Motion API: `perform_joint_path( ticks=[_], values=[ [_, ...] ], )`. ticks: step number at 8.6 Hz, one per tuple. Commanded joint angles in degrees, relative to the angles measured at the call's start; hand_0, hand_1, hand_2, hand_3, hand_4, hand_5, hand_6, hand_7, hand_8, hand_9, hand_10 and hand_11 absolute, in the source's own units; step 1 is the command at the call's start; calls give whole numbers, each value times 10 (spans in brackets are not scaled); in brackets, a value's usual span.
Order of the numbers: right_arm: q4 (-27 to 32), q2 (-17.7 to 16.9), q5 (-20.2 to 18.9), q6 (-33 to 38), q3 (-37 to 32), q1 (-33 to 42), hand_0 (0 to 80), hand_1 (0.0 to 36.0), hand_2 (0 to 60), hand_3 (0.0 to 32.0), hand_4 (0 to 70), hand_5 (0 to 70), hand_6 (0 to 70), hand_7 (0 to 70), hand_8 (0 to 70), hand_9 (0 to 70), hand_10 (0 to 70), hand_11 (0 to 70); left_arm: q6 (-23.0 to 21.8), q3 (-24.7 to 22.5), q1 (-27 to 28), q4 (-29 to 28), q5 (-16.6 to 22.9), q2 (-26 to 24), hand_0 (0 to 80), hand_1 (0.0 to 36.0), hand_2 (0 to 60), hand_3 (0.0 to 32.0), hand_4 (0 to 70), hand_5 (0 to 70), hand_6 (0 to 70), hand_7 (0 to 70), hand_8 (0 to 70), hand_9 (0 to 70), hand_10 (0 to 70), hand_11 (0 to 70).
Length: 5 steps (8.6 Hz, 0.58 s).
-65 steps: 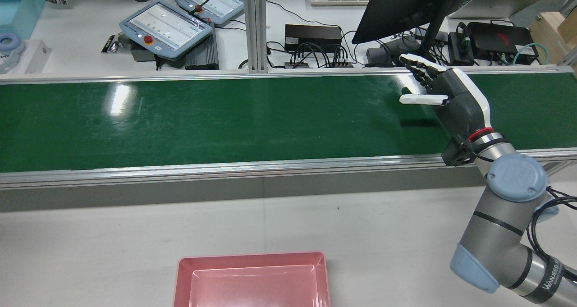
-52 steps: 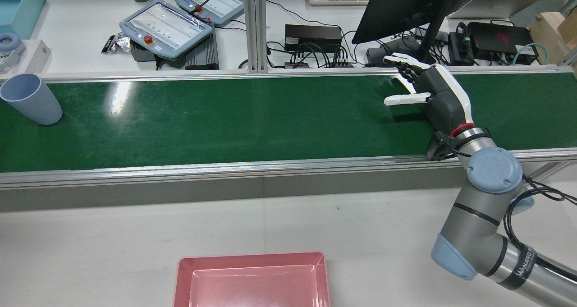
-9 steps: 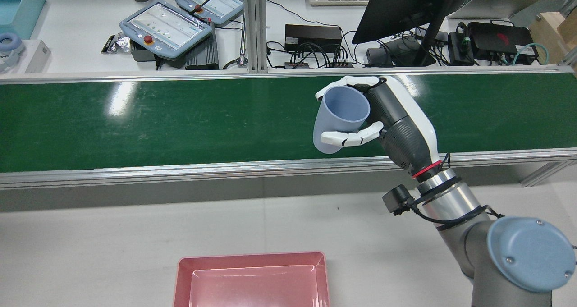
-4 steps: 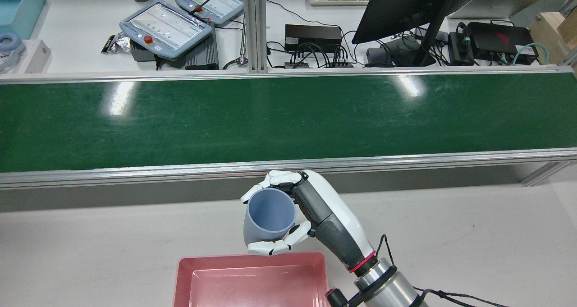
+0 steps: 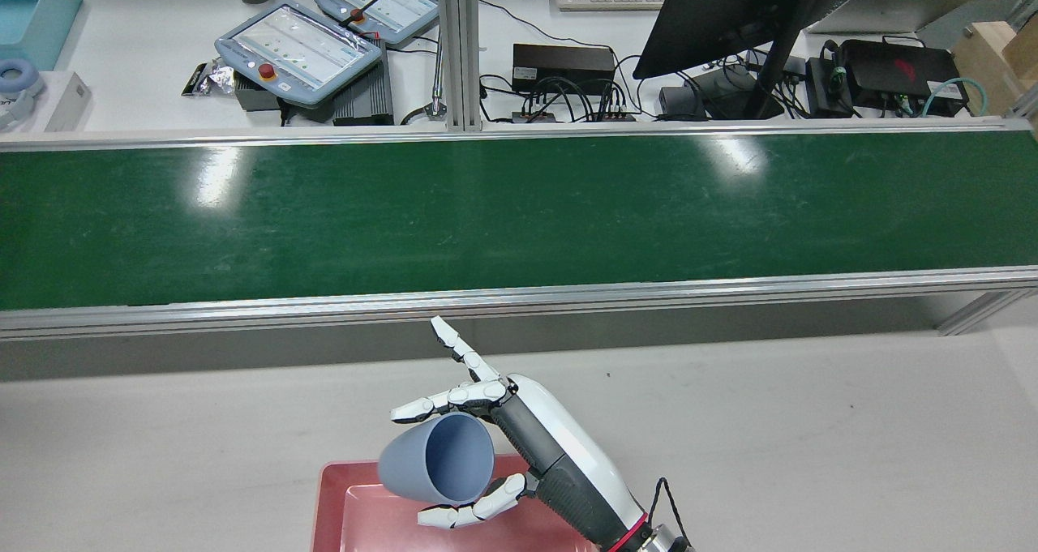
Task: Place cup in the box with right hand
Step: 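Lower the cup into the pink tray and open the right hand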
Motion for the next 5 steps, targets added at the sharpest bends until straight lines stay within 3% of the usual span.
perform_joint_path(
  ticks=[1,2,3,4,5],
  values=[
    [4,-2,-7,1,-1,-3,758,217,18,0,254,87,47,111,71,96,26,63,0,0,0,0,0,0,0,0,0,0,0,0,0,0,0,0,0,0],
    [5,-3,-7,1,-1,-3,791,193,0,0,255,87,49,119,77,106,30,69,0,0,0,-1,0,0,0,0,0,0,0,0,0,0,0,0,0,0],
    [5,-2,-7,2,0,-3,733,203,13,0,235,86,51,130,81,113,33,73,0,0,0,0,0,0,0,0,0,0,0,0,0,0,0,0,0,0],
    [7,-3,-7,6,0,-2,749,175,0,0,258,84,53,140,85,121,35,74,0,0,0,0,0,0,0,0,0,0,0,0,0,0,0,0,0,0],
    [5,-25,-9,31,14,18,725,189,8,0,255,84,56,156,89,129,35,74,0,1,0,0,0,0,0,0,0,0,0,0,0,0,0,0,0,0]
  ],
)
